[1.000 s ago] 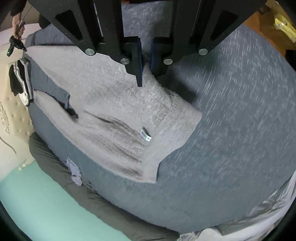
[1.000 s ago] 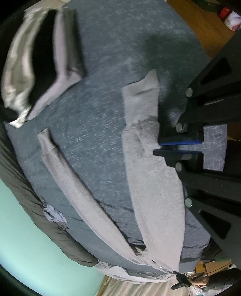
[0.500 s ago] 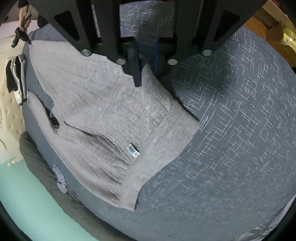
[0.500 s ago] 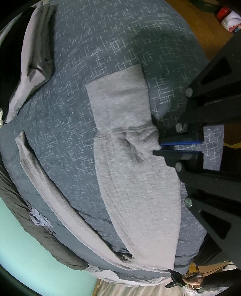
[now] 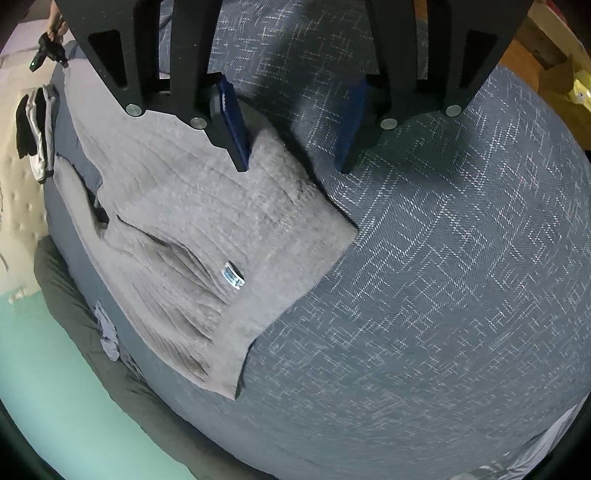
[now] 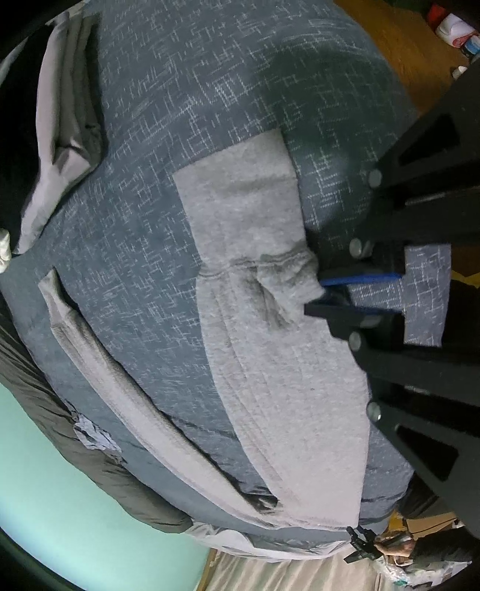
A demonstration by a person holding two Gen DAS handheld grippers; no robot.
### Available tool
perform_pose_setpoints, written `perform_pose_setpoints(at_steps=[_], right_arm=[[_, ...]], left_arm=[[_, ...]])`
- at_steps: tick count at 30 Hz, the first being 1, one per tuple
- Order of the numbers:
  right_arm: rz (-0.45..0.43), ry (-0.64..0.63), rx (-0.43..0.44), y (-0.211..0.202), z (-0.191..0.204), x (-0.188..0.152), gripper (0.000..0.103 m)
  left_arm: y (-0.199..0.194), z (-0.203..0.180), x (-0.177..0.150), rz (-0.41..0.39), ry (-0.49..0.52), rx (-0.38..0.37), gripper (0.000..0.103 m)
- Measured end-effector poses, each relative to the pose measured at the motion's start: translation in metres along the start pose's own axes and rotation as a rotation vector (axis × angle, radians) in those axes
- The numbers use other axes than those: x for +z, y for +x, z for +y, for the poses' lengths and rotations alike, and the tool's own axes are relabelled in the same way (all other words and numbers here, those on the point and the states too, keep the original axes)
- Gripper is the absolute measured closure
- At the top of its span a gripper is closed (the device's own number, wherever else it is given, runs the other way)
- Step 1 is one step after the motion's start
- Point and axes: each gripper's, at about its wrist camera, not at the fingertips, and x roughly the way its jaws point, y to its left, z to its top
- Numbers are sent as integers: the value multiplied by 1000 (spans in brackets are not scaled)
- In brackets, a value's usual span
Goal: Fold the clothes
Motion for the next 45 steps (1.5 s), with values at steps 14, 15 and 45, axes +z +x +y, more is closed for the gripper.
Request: perform_pose_setpoints(at_steps=[14,15,45], right_arm=[[20,53,22,7,-12,-2,76],[18,57,24,7,-13,-2,76],[-94,190,-9,-35,-78,18,53]], left_arm=[[2,-3,6,-9,11,-4,52],[2,-3,6,-10,11,-4,52],[2,-8,7,-3,46,17,61]])
